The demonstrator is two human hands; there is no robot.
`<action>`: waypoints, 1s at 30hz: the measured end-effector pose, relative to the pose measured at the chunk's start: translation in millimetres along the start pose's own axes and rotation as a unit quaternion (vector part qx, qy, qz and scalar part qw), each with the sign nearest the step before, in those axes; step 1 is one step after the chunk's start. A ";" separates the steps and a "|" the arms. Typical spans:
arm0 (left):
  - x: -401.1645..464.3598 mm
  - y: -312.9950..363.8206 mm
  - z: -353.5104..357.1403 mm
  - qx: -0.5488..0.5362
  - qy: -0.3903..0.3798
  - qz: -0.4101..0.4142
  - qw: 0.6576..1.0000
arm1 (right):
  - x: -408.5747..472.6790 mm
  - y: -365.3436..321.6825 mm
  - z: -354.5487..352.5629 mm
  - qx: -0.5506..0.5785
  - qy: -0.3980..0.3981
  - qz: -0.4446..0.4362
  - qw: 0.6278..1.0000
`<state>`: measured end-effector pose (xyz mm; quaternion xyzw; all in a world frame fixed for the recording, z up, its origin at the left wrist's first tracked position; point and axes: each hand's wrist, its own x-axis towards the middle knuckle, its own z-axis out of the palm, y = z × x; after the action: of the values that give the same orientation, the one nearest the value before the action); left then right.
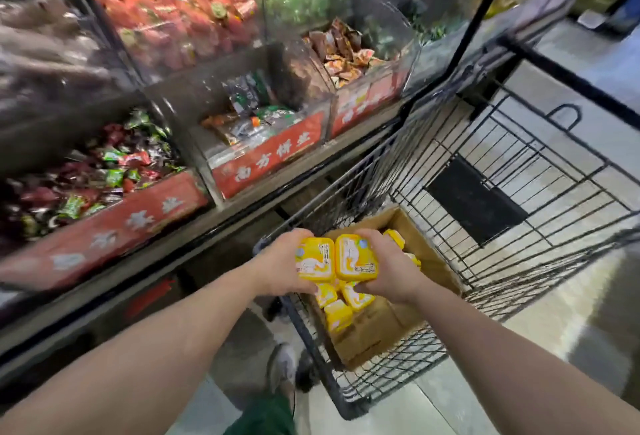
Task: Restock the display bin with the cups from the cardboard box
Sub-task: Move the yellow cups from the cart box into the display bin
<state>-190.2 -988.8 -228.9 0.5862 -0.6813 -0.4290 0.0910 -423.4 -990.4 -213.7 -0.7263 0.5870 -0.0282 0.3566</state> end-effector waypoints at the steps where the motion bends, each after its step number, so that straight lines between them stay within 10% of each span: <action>1: -16.1 -0.3 -4.7 -0.001 0.013 -0.002 1.000 | -6.2 -12.6 0.3 -0.007 0.000 -0.014 1.000; 17: -349.5 -60.2 -64.4 -0.102 0.292 -0.134 0.941 | -125.7 -260.4 84.6 0.023 -0.029 -0.258 0.965; 30: -622.9 -231.0 -113.4 -0.154 0.428 -0.202 0.867 | -184.9 -502.6 285.7 0.001 -0.132 -0.364 0.922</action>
<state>231.8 -484.2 -82.8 0.8157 -0.3674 -0.2446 0.3739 69.1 -662.1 -79.5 -0.8868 0.2293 -0.0604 0.3967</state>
